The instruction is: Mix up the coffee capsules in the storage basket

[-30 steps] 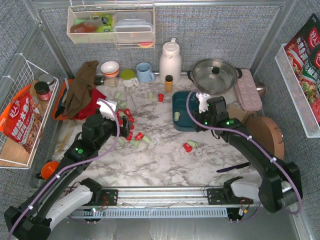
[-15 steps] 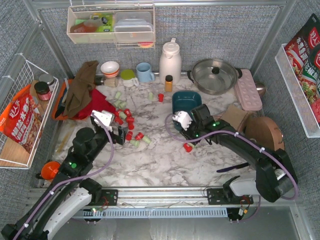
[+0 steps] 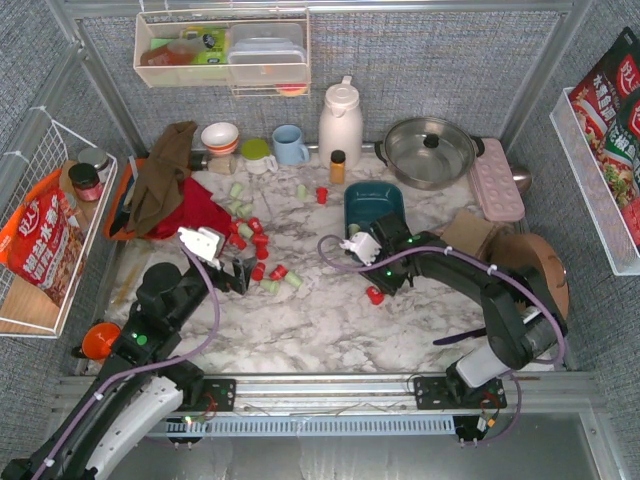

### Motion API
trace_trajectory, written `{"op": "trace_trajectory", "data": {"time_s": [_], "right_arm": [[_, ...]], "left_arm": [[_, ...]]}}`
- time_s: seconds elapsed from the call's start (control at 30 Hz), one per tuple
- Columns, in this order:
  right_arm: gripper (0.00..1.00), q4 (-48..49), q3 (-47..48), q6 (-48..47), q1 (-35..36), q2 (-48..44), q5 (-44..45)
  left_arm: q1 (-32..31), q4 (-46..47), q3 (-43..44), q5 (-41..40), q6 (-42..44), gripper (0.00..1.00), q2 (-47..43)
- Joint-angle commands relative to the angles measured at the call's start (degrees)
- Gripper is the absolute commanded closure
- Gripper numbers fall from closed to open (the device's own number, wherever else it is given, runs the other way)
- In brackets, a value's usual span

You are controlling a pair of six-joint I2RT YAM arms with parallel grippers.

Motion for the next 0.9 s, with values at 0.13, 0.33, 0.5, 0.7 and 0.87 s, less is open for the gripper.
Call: {"op": "trace_trajectory", "data": {"time_s": [0.13,0.33,0.5,0.7,0.87], "right_arm": [[0.58,0.71,2.45,-0.12,-0.31,5.03,-0.49],[0.57,0.57,3.25,-1.81,-0.86,7.96,-3.82],[0.6,-0.31,3.65,-2.25,-1.14,8.31,-4.42],[0.67,-2.37,4.23,-0.42,-1.12,1.79,-5.32],[0.68,-1.58,4.37,2.14,-1.18,-8.02,-6.1]], "left_arm": [[0.06,1.34,-0.05,0.42,-0.07,0.01,-0.15],[0.08,1.45,-0.25,-0.1,-0.08,0.01,0.15],[0.08,1.19,-0.1,-0.4,-0.08,0.01,0.91],[0.1,1.12,-0.06,-1.01,0.09,0.01,1.49],[0.15,1.08,-0.05,-1.38,0.36,0.01,2.12]]}}
